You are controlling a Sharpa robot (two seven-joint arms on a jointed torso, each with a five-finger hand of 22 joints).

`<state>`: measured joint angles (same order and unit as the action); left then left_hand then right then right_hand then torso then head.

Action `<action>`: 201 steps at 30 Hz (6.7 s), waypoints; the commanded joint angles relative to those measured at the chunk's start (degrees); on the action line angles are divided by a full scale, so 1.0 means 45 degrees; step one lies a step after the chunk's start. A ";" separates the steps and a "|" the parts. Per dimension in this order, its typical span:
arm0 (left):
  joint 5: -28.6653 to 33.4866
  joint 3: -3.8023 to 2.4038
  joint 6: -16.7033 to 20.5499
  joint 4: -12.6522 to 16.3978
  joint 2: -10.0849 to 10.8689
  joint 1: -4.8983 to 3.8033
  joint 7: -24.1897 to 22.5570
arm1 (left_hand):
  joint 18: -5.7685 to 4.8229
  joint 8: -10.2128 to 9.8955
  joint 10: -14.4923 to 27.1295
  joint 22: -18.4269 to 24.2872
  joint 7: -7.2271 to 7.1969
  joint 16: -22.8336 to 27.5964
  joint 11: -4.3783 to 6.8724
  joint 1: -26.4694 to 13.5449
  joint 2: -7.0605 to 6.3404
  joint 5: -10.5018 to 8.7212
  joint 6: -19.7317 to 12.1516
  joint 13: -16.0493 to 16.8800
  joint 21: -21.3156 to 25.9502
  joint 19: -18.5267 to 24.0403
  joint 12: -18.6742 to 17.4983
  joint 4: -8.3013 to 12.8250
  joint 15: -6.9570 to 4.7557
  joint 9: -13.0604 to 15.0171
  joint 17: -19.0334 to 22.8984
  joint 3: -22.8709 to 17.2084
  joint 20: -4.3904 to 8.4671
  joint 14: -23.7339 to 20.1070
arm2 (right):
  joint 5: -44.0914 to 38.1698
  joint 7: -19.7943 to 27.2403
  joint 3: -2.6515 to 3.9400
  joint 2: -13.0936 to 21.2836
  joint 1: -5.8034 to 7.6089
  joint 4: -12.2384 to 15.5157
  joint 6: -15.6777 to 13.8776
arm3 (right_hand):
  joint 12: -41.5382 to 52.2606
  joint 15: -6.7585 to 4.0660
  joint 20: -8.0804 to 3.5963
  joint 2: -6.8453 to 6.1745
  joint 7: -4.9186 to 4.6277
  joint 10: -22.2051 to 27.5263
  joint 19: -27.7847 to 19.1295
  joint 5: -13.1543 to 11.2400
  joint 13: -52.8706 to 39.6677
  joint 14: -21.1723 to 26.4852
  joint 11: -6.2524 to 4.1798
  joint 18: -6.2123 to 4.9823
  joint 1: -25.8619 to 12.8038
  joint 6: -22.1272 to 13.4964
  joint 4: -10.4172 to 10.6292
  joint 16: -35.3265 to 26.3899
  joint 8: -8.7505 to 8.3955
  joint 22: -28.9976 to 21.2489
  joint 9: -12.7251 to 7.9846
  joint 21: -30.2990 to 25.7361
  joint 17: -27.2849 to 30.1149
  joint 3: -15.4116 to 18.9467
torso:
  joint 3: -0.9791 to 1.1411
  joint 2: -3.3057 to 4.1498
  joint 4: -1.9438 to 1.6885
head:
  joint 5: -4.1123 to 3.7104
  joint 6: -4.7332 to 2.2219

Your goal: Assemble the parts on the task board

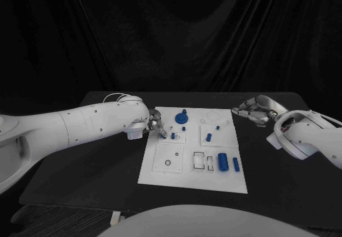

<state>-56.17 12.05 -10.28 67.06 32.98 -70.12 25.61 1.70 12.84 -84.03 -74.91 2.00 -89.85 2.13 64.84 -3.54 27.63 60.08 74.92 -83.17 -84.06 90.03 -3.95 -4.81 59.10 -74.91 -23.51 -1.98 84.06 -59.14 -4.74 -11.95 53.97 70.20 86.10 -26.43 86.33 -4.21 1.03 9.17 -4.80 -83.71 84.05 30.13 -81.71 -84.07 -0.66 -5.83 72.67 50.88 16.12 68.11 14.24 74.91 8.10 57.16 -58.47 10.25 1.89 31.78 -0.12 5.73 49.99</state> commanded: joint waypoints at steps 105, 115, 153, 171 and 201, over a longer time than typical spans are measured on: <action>0.0013 0.0020 -0.2097 -0.1331 -0.1084 -0.0219 0.0346 | 0.0131 -0.0175 -0.1327 -0.2673 -0.0022 -0.0034 -0.0006 -0.0051 0.0264 -0.0446 -0.0097 0.3351 0.0388 -0.0091 -0.0008 0.0385 0.0031 -0.0058 -0.3353 -0.0667 0.0034 0.1321 | 0.0109 -0.0086 0.0009 -0.0121 -0.0163 -0.0133 0.0196 | -0.0160 -0.0111 0.0058 0.0008 -0.0054 -0.0424 0.0262 0.0022 0.0239 -0.0240 -0.0008 -0.0071 0.0119 -0.0056 0.0052 -0.0158 -0.0038 0.0756 -0.0050 -0.0218 0.0160 0.0011 | 0.0002 0.0006 0.0001 | 0.0048 0.0003; 0.0013 0.0020 -0.1989 -0.1356 -0.1177 -0.0190 0.0296 | 0.0130 -0.0175 -0.1327 -0.2675 -0.0018 -0.0034 -0.0009 -0.0064 0.0278 -0.0455 -0.0090 0.3351 0.0384 -0.0094 -0.0008 0.0382 0.0032 -0.0060 -0.3353 -0.0673 0.0033 0.1321 | 0.0109 -0.0083 0.0009 -0.0112 -0.0174 -0.0156 0.0215 | -0.0160 -0.0111 0.0058 0.0008 -0.0054 -0.0424 0.0262 0.0022 0.0239 -0.0240 -0.0008 -0.0071 0.0119 -0.0056 0.0052 -0.0158 -0.0038 0.0756 -0.0050 -0.0218 0.0160 0.0011 | 0.0000 0.0001 0.0003 | 0.0021 0.0003; 0.0012 0.0021 -0.2029 -0.1401 -0.1230 0.0023 0.0534 | 0.0218 -0.1793 -0.1327 -0.2561 0.0624 -0.0034 -0.0605 -0.2634 0.0425 -0.5493 -0.0700 0.3351 0.0790 0.0130 -0.0008 -0.2433 0.0553 -0.2390 -0.3353 0.3048 -0.0452 0.1321 | 0.0109 -0.0025 0.0009 -0.0134 -0.0195 -0.0226 0.0401 | -0.0158 -0.0097 0.0069 0.0014 -0.0063 -0.0423 0.0255 0.0028 0.0231 -0.0230 0.0009 -0.0069 0.0138 -0.0047 0.0052 -0.0175 -0.0037 0.0759 -0.0059 -0.0237 0.0178 0.0014 | -0.0003 0.0001 -0.0003 | 0.0035 0.0003; 0.0013 0.0021 -0.1537 -0.1114 -0.0902 0.0028 0.0097 | 0.0214 -0.0411 -0.1327 -0.2572 0.0455 -0.0034 -0.0462 -0.0864 0.1003 -0.3963 -0.1129 0.3351 0.0764 0.0090 -0.0008 -0.1693 0.0435 -0.1143 -0.3353 0.3425 -0.0356 0.1321 | 0.0109 0.0001 0.0009 -0.0181 -0.0226 -0.0266 0.0452 | -0.0149 -0.0096 0.0070 0.0018 -0.0065 -0.0431 0.0257 0.0026 0.0214 -0.0234 0.0009 -0.0065 0.0135 -0.0046 0.0056 -0.0160 -0.0037 0.0766 -0.0061 -0.0221 0.0156 0.0015 | -0.0001 -0.0010 0.0008 | 0.0095 0.0003; 0.0014 0.0018 -0.0033 -0.0276 -0.0099 -0.0042 -0.0955 | 0.0156 0.0077 -0.1327 -0.2651 0.0439 -0.0034 -0.0433 -0.1755 0.0592 -0.4010 -0.1248 0.3351 0.0538 -0.0081 -0.0008 -0.2414 0.0409 -0.1218 -0.3353 0.4201 -0.0326 0.1321 | 0.0110 -0.0030 0.0009 -0.0295 -0.0292 -0.0406 0.0611 | -0.0149 -0.0094 0.0074 0.0032 -0.0067 -0.0431 0.0258 0.0026 0.0217 -0.0236 0.0008 -0.0065 0.0137 -0.0049 0.0058 -0.0157 -0.0041 0.0769 -0.0066 -0.0225 0.0153 0.0014 | 0.0000 -0.0006 -0.0002 | 0.0209 0.0003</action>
<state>-56.36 12.07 -13.53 65.38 32.33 -70.44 23.39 1.71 12.99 -83.94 -74.94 3.91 -89.85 -0.02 57.45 -0.81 10.25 54.25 74.92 -80.56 -83.66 90.03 -14.33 -2.97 53.61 -74.91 -5.22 -3.40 84.06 -58.58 -4.66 -11.95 52.56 69.02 84.31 -24.15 85.82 -4.22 1.03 9.28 -4.80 -83.56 84.05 30.13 -81.74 -84.09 -0.51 -5.82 72.79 50.88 16.12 67.65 14.24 74.91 7.86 56.35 -57.75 10.26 1.88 31.77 -0.14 6.59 49.99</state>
